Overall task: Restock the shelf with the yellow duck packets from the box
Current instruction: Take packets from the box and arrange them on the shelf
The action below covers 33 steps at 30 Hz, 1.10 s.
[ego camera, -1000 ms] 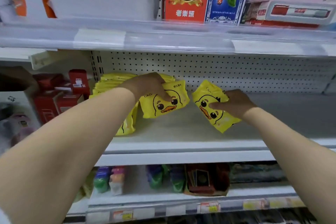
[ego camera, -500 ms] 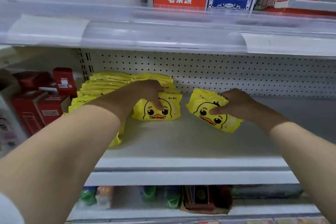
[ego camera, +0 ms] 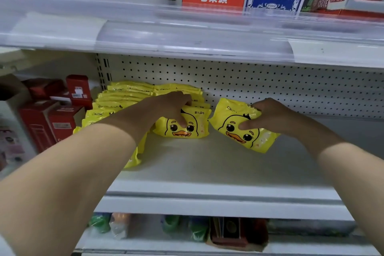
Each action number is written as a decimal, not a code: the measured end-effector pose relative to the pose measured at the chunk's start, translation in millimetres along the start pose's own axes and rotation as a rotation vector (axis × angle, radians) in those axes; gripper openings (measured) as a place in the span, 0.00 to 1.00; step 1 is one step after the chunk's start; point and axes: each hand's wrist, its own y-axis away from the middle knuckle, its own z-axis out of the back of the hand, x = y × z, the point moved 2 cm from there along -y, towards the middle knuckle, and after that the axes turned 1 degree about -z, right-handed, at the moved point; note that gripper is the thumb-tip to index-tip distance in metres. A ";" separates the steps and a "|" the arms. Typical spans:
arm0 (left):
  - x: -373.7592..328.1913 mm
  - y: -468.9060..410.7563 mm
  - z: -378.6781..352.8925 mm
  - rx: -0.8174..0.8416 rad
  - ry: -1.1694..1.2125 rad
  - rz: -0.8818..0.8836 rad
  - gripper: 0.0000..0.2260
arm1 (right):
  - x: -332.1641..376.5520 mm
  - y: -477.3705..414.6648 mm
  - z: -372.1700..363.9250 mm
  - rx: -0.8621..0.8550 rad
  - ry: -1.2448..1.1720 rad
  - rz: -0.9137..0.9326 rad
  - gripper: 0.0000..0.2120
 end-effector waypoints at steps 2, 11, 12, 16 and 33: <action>-0.1 4.7 1.3 -0.032 0.006 0.008 0.33 | 6.3 0.8 -1.4 0.040 0.004 0.006 0.14; 29.2 54.3 44.2 -0.354 0.170 0.071 0.28 | 59.9 -15.1 -52.4 0.135 0.123 0.141 0.15; 32.4 59.6 46.1 -0.367 0.182 0.082 0.28 | 67.1 -18.1 -61.5 0.142 0.137 0.165 0.16; 39.2 79.7 47.9 -0.400 0.210 0.114 0.28 | 92.0 -31.2 -92.3 0.162 0.222 0.254 0.21; 14.0 163.6 32.6 -0.313 0.148 0.228 0.31 | 120.0 22.8 -126.7 -0.304 0.527 0.207 0.38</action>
